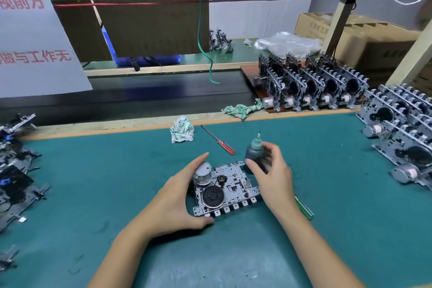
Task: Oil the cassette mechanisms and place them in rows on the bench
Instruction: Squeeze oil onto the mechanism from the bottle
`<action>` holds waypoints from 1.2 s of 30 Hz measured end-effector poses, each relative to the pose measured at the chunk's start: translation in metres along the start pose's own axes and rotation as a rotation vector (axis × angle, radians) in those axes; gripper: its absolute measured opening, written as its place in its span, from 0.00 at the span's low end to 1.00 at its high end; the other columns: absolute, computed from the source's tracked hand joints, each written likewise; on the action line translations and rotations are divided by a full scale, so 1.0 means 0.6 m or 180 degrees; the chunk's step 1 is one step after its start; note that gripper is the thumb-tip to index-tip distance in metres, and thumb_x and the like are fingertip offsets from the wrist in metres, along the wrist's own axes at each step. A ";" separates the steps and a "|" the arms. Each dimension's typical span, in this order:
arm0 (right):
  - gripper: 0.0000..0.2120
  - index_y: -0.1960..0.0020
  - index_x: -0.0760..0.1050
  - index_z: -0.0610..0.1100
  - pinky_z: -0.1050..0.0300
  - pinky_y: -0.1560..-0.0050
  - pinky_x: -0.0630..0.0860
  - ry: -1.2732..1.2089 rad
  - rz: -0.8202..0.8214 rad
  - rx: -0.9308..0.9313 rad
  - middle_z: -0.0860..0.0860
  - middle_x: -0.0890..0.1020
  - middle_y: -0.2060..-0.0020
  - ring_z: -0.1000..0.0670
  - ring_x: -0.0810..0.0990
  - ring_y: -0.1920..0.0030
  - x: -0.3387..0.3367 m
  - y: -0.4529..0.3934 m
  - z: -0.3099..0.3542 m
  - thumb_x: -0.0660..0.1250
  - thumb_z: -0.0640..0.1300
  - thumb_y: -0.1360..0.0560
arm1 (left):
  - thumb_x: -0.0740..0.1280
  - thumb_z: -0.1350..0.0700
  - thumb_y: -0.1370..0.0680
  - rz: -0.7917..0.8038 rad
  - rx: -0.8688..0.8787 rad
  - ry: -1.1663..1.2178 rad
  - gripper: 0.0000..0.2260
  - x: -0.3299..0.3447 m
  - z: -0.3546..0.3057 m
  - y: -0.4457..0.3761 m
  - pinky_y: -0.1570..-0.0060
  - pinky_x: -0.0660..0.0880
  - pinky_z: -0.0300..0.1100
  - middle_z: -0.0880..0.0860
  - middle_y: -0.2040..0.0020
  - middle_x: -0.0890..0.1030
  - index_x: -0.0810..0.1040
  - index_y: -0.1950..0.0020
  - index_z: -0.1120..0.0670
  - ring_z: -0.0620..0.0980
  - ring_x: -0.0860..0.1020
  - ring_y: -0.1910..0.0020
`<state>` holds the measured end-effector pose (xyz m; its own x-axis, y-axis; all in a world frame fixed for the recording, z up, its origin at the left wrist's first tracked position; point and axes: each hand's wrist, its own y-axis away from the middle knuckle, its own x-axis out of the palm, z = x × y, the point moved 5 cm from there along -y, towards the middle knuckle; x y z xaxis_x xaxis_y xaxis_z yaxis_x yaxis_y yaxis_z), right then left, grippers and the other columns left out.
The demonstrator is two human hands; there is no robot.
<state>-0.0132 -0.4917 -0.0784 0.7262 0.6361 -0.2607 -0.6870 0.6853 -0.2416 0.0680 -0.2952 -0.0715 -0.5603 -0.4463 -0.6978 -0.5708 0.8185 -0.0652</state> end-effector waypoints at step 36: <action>0.19 0.36 0.68 0.51 0.54 0.51 0.69 0.2583 0.0831 0.0124 0.53 0.77 0.43 0.49 0.74 0.42 0.005 -0.026 0.096 0.64 0.57 0.24 | 0.66 0.35 0.32 -0.0814 0.0561 -0.0172 0.16 -0.003 -0.031 0.003 0.60 0.67 0.28 0.38 0.54 0.74 0.76 0.46 0.36 0.38 0.74 0.60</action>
<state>0.0013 -0.4799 -0.0216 0.2917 0.3345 -0.8961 -0.8178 0.5731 -0.0523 0.0566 -0.2996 -0.0573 -0.3765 -0.6299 -0.6794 -0.5738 0.7343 -0.3628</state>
